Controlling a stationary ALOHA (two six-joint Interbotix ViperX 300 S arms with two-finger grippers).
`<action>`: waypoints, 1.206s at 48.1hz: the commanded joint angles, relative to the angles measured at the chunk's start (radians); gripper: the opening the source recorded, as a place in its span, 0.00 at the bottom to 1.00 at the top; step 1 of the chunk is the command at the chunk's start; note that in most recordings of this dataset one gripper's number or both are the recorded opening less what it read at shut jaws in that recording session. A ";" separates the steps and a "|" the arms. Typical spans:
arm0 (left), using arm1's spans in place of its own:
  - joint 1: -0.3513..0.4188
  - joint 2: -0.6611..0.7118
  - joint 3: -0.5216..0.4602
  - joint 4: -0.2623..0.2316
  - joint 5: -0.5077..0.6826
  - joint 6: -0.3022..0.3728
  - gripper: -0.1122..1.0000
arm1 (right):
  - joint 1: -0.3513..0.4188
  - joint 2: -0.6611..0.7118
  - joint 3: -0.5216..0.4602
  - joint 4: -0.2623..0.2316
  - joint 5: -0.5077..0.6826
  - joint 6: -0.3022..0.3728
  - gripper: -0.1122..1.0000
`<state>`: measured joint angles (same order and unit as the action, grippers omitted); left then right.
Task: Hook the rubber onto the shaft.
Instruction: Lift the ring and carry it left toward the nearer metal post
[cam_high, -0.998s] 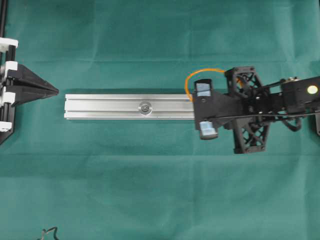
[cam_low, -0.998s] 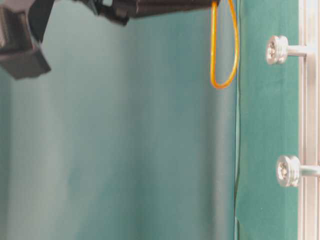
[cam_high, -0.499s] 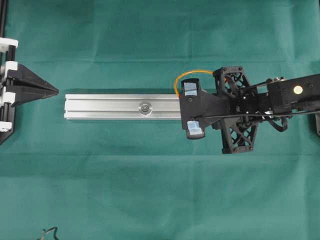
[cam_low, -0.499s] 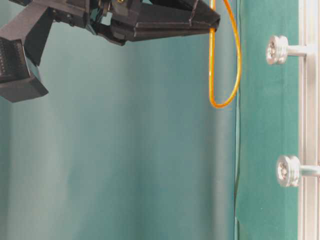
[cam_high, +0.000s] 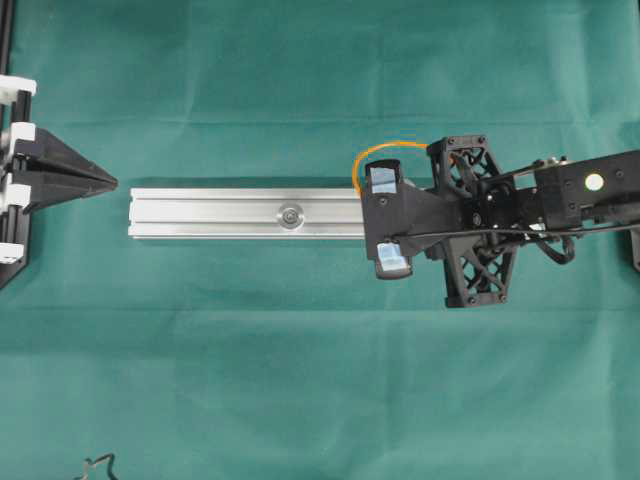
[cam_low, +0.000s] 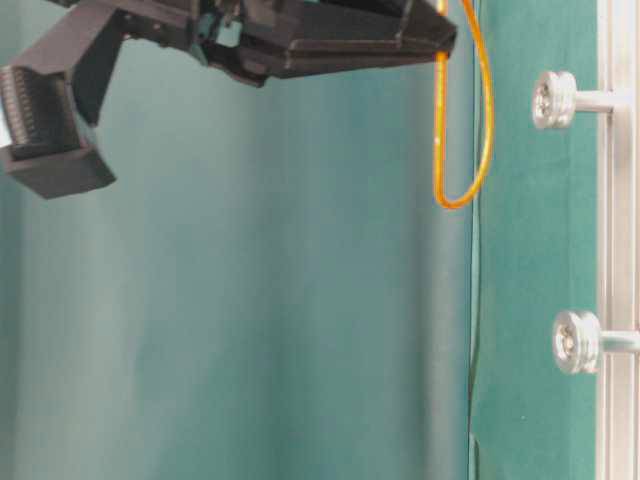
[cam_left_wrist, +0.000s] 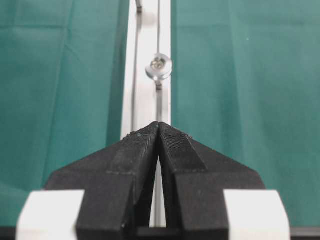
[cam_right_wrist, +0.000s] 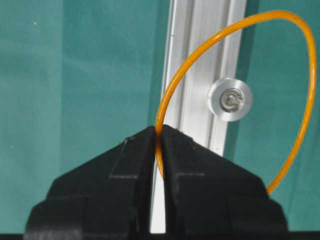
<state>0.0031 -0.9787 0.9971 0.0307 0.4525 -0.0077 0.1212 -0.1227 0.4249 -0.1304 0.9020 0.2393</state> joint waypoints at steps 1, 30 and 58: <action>0.000 0.008 -0.034 0.002 -0.011 0.000 0.10 | 0.000 -0.012 0.003 0.003 -0.028 0.002 0.16; 0.000 0.008 -0.032 0.003 -0.011 0.000 0.10 | -0.002 -0.011 0.044 0.008 -0.069 0.002 0.16; 0.002 0.008 -0.034 0.003 -0.011 0.000 0.10 | 0.005 -0.011 0.044 0.008 -0.069 0.002 0.16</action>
<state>0.0031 -0.9787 0.9971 0.0307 0.4510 -0.0077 0.1212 -0.1227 0.4786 -0.1258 0.8391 0.2393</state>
